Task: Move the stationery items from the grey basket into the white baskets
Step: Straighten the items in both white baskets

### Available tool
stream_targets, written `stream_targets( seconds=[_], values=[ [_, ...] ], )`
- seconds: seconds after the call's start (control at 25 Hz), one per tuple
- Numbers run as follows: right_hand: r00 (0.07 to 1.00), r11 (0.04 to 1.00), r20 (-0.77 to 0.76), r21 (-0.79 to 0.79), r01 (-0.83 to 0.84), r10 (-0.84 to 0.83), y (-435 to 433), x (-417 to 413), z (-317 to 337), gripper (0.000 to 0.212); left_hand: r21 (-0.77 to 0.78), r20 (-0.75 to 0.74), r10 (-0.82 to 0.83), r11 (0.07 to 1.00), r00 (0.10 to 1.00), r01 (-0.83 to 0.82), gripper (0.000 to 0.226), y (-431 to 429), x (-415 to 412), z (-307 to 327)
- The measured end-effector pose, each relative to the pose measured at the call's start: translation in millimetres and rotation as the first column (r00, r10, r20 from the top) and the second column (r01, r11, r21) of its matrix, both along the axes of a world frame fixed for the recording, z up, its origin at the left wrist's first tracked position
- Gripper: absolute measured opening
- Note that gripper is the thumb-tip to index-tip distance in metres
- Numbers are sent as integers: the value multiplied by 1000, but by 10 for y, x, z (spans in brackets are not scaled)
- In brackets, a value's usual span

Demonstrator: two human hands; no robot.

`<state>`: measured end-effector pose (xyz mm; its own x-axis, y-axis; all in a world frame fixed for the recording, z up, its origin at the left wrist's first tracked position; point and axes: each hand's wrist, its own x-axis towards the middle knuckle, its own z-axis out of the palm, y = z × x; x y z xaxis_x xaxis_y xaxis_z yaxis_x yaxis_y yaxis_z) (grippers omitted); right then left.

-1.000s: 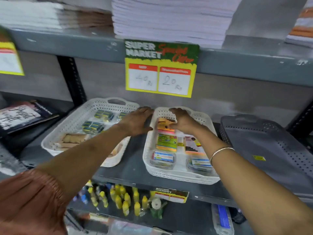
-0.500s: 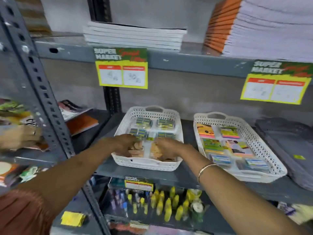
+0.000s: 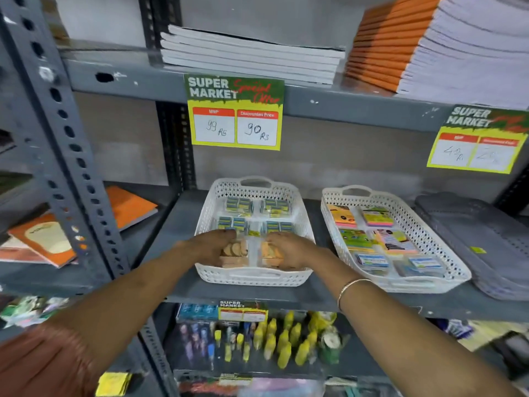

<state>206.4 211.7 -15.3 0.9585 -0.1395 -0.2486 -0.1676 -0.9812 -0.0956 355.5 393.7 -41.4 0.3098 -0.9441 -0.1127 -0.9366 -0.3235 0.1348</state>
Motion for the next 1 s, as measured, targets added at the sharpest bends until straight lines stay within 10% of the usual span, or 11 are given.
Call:
stream_targets(
  seconds=[0.28, 0.44, 1.0],
  values=[
    [999, 999, -43, 40, 14, -12, -6, 16, 37, 82, 155, -18, 98, 983, 995, -94, 34, 57, -146, 228],
    [988, 963, 37, 231, 138, -151, -118, 173, 272, 77, 35, -180, 258, 966, 949, -256, 92, -79, -41, 345],
    [984, 981, -19, 80, 179, -178, -508, 730, -210, 81, 95, -26, 220, 972, 975, -217, 86, -604, 583, 34]
  ],
)
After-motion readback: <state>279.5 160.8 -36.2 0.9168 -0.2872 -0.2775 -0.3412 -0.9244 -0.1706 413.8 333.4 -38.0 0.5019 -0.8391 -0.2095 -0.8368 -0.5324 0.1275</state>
